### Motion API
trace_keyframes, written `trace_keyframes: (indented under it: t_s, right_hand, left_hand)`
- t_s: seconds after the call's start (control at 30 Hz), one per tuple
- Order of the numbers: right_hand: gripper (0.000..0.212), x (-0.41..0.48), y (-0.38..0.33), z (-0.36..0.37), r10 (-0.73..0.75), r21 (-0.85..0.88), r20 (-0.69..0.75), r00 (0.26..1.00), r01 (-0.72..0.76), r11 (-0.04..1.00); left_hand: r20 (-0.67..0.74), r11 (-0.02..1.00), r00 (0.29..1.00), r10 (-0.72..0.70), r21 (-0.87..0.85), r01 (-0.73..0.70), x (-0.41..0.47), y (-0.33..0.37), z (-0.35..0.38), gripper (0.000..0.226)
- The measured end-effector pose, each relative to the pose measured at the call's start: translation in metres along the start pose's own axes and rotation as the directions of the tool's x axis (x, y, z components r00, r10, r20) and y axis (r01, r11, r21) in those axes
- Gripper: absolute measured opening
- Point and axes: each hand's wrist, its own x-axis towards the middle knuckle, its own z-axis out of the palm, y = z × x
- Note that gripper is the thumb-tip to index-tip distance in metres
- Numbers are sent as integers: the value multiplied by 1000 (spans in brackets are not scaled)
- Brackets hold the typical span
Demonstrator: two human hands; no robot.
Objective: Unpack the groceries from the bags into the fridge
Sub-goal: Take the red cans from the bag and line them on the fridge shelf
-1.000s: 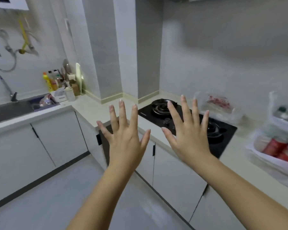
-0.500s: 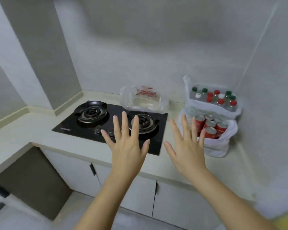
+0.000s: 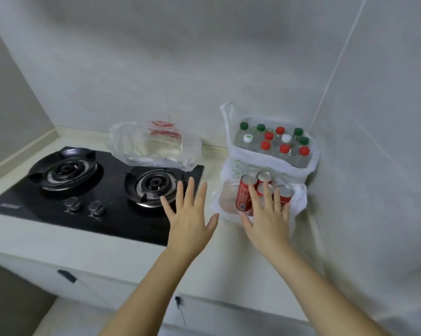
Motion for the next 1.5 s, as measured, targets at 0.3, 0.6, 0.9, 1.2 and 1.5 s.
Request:
trace_keyframes:
  t_s: [0.3, 0.6, 0.9, 1.2, 1.5]
  right_hand:
    - [76, 36, 26, 22, 153, -1, 86, 984, -154, 988]
    - [78, 55, 37, 32, 301, -48, 126, 945, -297, 954]
    - [88, 63, 37, 47, 371, -36, 175, 912, -370, 928]
    - [90, 62, 41, 48, 375, 56, 92, 922, -381, 923]
    - [84, 73, 11, -35, 309, 218, -82, 947, -286, 933]
  left_hand:
    - [290, 990, 949, 123, -101, -98, 61, 17, 57, 82]
    - [357, 960, 902, 241, -227, -166, 152, 45, 100, 85]
    - [454, 956, 857, 244, -261, -134, 188, 56, 135, 82]
    - [387, 943, 896, 217, -321, -90, 186, 55, 137, 52]
    - [184, 898, 965, 185, -432, -90, 180, 38, 37, 66]
